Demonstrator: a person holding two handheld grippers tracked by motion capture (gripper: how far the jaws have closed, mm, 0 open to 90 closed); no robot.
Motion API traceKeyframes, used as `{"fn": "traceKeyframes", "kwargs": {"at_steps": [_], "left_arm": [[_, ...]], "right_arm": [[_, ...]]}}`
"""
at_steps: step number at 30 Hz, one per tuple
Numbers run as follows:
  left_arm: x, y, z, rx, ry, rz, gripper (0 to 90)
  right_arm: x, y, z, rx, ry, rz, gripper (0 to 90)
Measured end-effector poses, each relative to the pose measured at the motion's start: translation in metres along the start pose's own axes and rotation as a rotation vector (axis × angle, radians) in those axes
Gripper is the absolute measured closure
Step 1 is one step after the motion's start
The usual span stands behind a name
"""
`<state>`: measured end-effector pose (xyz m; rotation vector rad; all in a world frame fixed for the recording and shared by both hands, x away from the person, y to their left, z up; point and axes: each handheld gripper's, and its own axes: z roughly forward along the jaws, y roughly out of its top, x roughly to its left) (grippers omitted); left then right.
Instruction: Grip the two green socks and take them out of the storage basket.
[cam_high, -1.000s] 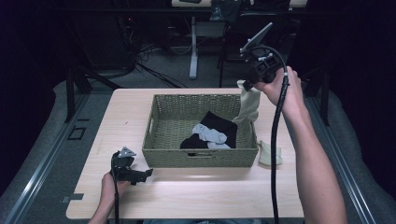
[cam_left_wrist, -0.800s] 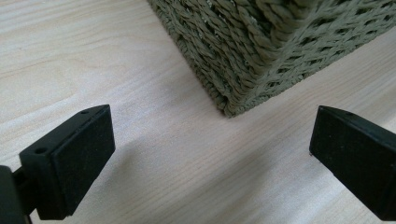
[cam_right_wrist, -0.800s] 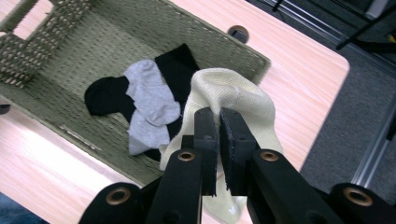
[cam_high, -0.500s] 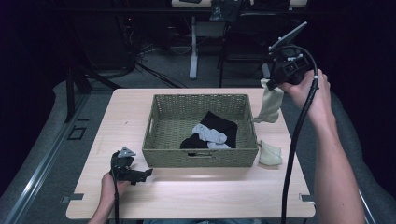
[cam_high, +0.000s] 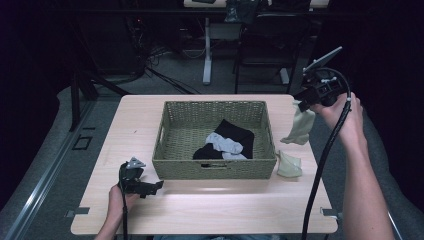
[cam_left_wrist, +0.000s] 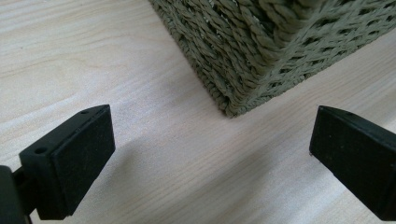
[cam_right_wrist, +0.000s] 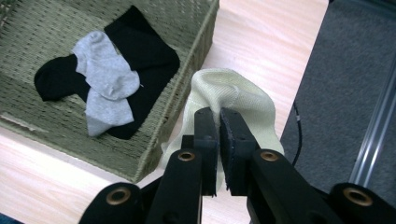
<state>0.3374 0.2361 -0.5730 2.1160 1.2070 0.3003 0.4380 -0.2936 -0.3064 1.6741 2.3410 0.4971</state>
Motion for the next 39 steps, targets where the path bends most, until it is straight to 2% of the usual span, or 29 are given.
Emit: {"fn": "traceKeyframes", "kwargs": {"at_steps": [2, 8, 9, 10, 13, 14, 18, 23, 27, 30, 36, 39], "left_arm": [[0.0, 0.0, 0.0, 0.0, 0.0, 0.0, 0.1], [0.0, 0.0, 0.0, -0.005, 0.004, -0.001, 0.2], [0.0, 0.0, 0.0, -0.005, 0.004, -0.001, 0.1], [0.0, 0.0, 0.0, -0.002, 0.002, 0.0, 0.1], [0.0, 0.0, 0.0, -0.001, 0.001, 0.0, 0.1], [0.0, 0.0, 0.0, -0.002, 0.001, 0.0, 0.1], [0.0, 0.0, 0.0, -0.001, 0.001, 0.003, 0.2], [0.0, 0.0, 0.0, -0.001, 0.002, -0.001, 0.2], [0.0, 0.0, 0.0, 0.0, 0.001, 0.0, 0.1], [-0.001, 0.0, 0.001, 0.0, 0.0, 0.002, 0.1], [0.0, 0.0, 0.001, 0.0, 0.0, 0.003, 0.2], [0.0, 0.0, 0.001, 0.0, 0.001, 0.003, 0.2]], "right_arm": [[-0.002, -0.002, 0.004, 0.007, 0.001, 0.005, 85.9], [-0.013, -0.017, 0.037, 0.046, 0.01, 0.025, 85.9], [-0.013, -0.017, 0.037, 0.046, 0.01, 0.025, 85.9], [-0.017, -0.022, 0.046, 0.052, 0.018, 0.032, 85.9], [-0.02, -0.026, 0.055, 0.063, 0.022, 0.038, 85.9], [-0.023, -0.03, 0.063, 0.073, 0.032, 0.043, 85.8], [-0.026, -0.037, 0.079, 0.085, 0.04, 0.057, 85.7], [-0.027, -0.044, 0.096, 0.095, 0.055, 0.064, 85.7], [-0.028, -0.054, 0.115, 0.121, 0.088, 0.068, 85.7], [-0.026, -0.06, 0.128, 0.119, 0.096, 0.086, 85.7], [-0.027, -0.071, 0.153, 0.163, 0.121, 0.084, 85.7], [-0.026, -0.077, 0.167, 0.163, 0.118, 0.107, 85.4]]}}
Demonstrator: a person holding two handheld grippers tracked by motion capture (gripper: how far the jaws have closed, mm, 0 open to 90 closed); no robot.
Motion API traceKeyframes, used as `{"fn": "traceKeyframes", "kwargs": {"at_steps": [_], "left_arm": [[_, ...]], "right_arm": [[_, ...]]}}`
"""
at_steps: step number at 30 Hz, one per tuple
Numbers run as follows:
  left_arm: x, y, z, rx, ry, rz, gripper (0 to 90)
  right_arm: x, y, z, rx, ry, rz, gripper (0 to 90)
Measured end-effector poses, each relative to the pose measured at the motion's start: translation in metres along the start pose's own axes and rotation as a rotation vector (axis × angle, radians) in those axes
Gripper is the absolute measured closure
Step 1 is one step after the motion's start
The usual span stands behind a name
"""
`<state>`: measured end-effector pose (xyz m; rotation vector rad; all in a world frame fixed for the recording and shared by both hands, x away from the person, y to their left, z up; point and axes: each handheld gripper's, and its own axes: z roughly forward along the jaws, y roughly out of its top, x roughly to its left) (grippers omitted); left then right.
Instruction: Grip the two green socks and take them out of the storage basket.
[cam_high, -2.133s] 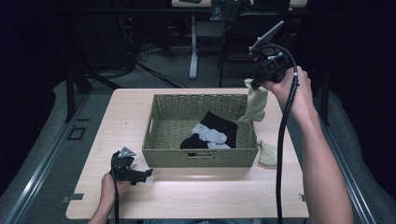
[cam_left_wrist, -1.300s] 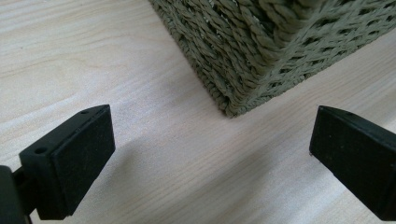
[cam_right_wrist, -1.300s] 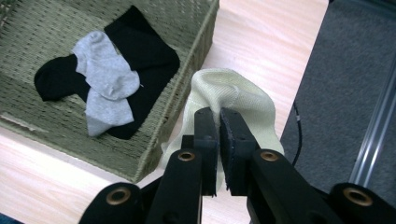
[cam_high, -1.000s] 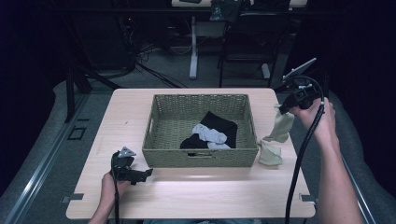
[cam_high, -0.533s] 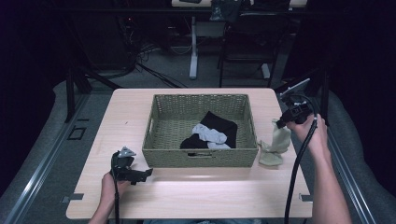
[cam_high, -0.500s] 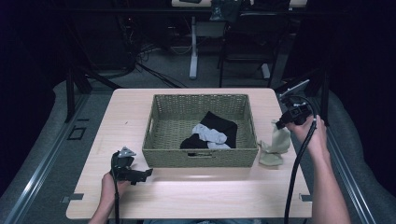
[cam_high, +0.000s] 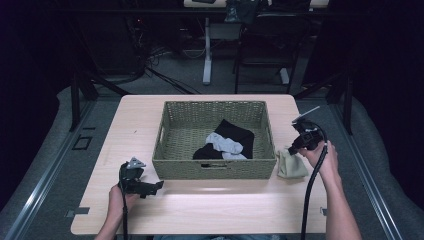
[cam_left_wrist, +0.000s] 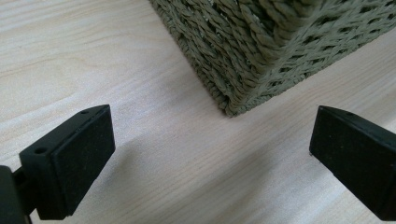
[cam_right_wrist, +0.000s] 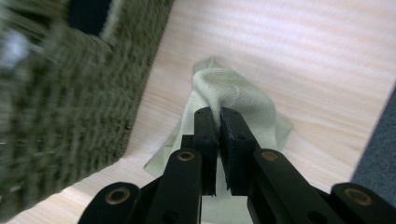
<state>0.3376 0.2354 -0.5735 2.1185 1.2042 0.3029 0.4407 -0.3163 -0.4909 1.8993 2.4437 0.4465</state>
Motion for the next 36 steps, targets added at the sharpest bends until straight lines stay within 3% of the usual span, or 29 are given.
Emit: {"fn": "traceKeyframes", "kwargs": {"at_steps": [3, 4, 7, 10, 11, 15, 16, 17, 20, 25, 27, 36], "left_arm": [[0.0, 0.0, 0.0, 0.001, -0.003, 0.001, 0.2], [-0.001, 0.0, 0.001, -0.007, 0.011, -0.001, 0.1], [0.0, 0.0, 0.0, 0.0, -0.004, 0.001, 0.1], [0.0, 0.0, 0.0, 0.0, -0.006, 0.0, 0.1], [0.0, 0.0, 0.0, 0.0, -0.005, 0.002, 0.1], [0.0, 0.0, 0.0, 0.001, -0.007, 0.002, 0.1], [0.0, 0.0, 0.0, 0.001, -0.007, 0.002, 0.1], [0.0, 0.0, 0.0, -0.001, -0.008, 0.003, 0.1], [-0.001, 0.0, 0.0, -0.002, -0.007, 0.004, 0.1], [-0.001, 0.0, 0.0, -0.003, -0.005, 0.001, 0.1], [-0.001, 0.0, 0.0, -0.008, -0.002, 0.002, 0.1], [-0.002, 0.0, 0.0, -0.009, -0.002, 0.005, 0.1]], "right_arm": [[-0.003, -0.002, 0.012, 0.034, 0.01, -0.01, 85.0], [-0.004, -0.003, 0.016, 0.036, 0.013, -0.003, 84.7], [-0.005, -0.005, 0.025, 0.033, 0.014, 0.01, 83.3], [-0.006, -0.004, 0.026, 0.055, 0.018, -0.008, 80.2], [-0.005, -0.005, 0.024, 0.031, 0.012, -0.001, 71.7], [-0.002, -0.009, 0.01, -0.014, 0.002, -0.012, 54.6], [-0.002, -0.009, 0.01, -0.014, 0.002, -0.012, 54.6], [0.001, -0.012, 0.002, -0.04, -0.007, -0.016, 47.9], [0.004, -0.02, -0.009, -0.091, -0.004, -0.018, 41.5], [0.01, -0.03, -0.024, -0.126, -0.01, -0.049, 33.6], [0.015, -0.039, -0.034, -0.148, -0.012, -0.07, 25.0], [0.035, -0.068, -0.058, -0.246, -0.005, -0.139, 15.4]]}}
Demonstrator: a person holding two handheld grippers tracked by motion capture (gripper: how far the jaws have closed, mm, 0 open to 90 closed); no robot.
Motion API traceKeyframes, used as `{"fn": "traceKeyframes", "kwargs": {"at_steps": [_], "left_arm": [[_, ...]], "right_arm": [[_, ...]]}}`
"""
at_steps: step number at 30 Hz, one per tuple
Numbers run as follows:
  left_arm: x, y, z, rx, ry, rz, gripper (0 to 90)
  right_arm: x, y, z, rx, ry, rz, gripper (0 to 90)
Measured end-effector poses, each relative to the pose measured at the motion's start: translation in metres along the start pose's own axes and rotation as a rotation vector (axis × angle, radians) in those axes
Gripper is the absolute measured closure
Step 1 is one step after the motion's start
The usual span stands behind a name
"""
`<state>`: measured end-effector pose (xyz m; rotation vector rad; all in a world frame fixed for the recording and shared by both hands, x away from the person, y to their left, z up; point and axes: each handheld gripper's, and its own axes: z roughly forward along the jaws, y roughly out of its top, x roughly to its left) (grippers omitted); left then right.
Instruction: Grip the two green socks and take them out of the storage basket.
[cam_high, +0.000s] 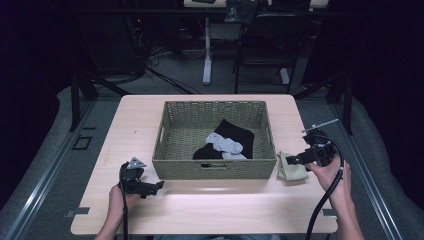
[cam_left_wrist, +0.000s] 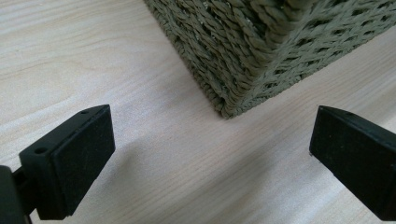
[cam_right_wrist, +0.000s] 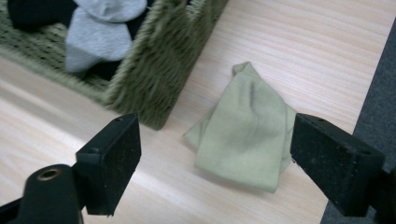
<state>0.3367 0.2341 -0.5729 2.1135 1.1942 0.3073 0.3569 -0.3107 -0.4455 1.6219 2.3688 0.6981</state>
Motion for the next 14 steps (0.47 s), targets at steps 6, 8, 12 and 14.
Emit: {"fn": "traceKeyframes", "kwargs": {"at_steps": [6, 8, 12, 14], "left_arm": [[0.0, 0.0, 0.0, -0.001, 0.0, 0.001, 0.1], [0.0, 0.0, 0.0, -0.002, -0.001, -0.001, 0.1], [-0.001, 0.0, 0.0, 0.003, -0.003, 0.0, 0.1], [-0.001, 0.001, 0.0, 0.003, -0.004, 0.003, 0.1]], "right_arm": [[0.017, -0.017, -0.008, -0.031, -0.003, -0.044, 13.1], [0.019, -0.02, -0.008, -0.027, 0.003, -0.05, 12.2], [0.028, -0.04, 0.003, 0.003, -0.003, -0.057, 8.8], [0.029, -0.043, 0.007, 0.012, 0.001, -0.056, 8.5]]}}
